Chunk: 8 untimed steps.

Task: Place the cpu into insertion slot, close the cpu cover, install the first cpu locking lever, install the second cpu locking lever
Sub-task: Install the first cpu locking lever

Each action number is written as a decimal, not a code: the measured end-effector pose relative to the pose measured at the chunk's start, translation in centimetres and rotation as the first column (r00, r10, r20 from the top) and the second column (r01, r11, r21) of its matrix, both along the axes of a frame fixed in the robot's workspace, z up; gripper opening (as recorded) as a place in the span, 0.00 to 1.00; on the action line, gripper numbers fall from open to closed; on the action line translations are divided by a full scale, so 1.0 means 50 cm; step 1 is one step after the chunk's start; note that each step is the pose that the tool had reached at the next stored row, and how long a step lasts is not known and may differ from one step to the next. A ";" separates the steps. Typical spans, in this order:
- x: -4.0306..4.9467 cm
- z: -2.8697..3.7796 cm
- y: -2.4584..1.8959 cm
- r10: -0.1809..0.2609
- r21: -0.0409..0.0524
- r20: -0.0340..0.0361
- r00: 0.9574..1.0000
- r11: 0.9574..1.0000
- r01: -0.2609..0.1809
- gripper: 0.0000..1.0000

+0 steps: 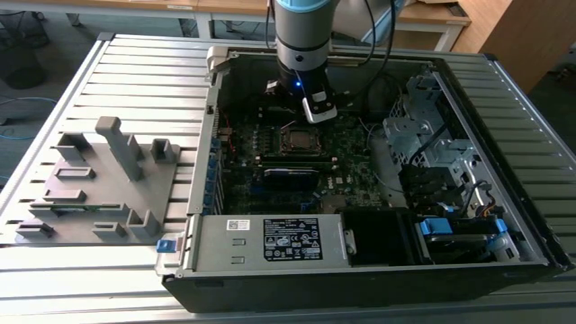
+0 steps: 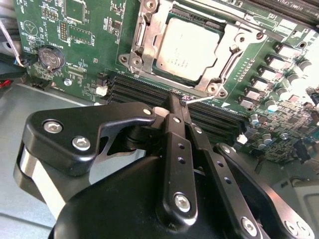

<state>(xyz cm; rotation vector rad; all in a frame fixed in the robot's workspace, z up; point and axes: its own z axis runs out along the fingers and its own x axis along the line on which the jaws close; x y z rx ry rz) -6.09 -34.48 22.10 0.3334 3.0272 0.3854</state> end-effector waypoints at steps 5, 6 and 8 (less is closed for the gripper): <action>0.003 -0.003 0.0015 -0.010 0.000 0.000 1.000 1.000 0.010 0.10; 0.004 -0.003 0.0024 -0.011 0.000 0.000 1.000 1.000 0.011 0.10; 0.004 -0.004 0.0051 -0.015 0.000 0.000 1.000 1.000 0.015 0.10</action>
